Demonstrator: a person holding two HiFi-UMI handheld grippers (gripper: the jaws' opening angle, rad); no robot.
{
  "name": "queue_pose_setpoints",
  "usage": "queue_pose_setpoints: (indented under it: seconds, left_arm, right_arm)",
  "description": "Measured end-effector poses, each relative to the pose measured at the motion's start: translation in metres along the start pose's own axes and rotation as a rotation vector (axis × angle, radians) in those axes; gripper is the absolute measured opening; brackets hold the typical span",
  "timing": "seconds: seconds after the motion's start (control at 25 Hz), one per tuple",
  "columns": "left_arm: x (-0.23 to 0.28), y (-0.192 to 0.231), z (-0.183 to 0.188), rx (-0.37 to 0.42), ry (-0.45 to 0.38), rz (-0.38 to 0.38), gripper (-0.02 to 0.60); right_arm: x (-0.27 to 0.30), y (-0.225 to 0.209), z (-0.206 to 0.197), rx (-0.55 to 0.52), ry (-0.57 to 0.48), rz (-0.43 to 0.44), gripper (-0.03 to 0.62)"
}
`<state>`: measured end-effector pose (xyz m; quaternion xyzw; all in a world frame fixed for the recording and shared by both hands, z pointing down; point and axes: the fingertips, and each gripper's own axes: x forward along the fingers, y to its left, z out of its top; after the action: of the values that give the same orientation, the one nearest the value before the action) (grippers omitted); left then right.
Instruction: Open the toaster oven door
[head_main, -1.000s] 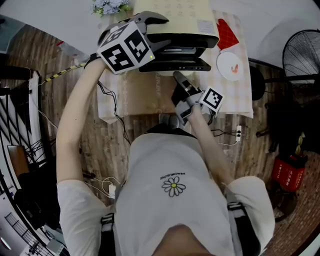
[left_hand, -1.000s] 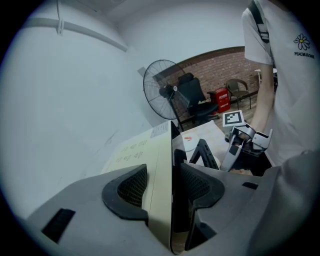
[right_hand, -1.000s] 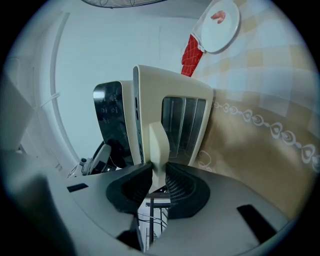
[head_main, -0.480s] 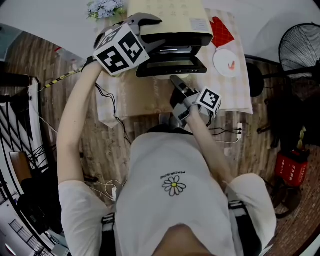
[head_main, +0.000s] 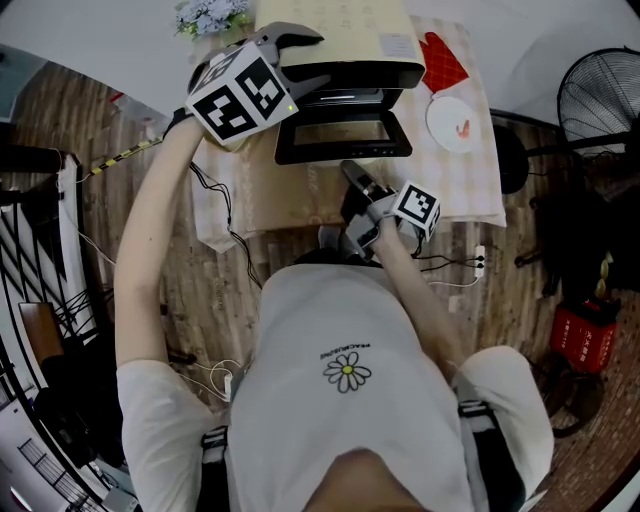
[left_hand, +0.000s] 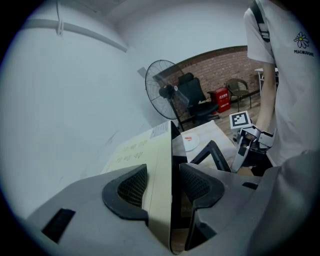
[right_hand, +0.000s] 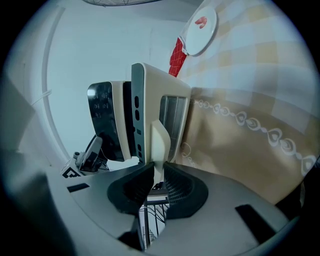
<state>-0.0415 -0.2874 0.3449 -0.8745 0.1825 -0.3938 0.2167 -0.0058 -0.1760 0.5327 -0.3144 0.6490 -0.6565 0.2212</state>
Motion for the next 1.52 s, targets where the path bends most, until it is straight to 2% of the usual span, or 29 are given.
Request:
queue_pose_setpoints:
  seconds: [0.52, 0.88, 1.2, 1.52]
  left_arm:
    - [0.001, 0.000, 0.000, -0.003, 0.002, -0.002, 0.221]
    - [0.000, -0.001, 0.000, 0.008, -0.002, 0.007, 0.221]
    - [0.000, 0.000, 0.001, 0.004, -0.002, 0.003, 0.221]
    - [0.001, 0.001, 0.001, 0.010, -0.004, 0.005, 0.222]
  right_arm:
    - [-0.006, -0.015, -0.005, 0.001, 0.024, -0.028, 0.049]
    - [-0.013, -0.038, -0.014, 0.010, 0.063, -0.093, 0.033]
    - [-0.017, -0.069, -0.023, 0.033, 0.092, -0.200, 0.008]
    - [-0.020, -0.079, -0.026, 0.082, 0.090, -0.208, 0.008]
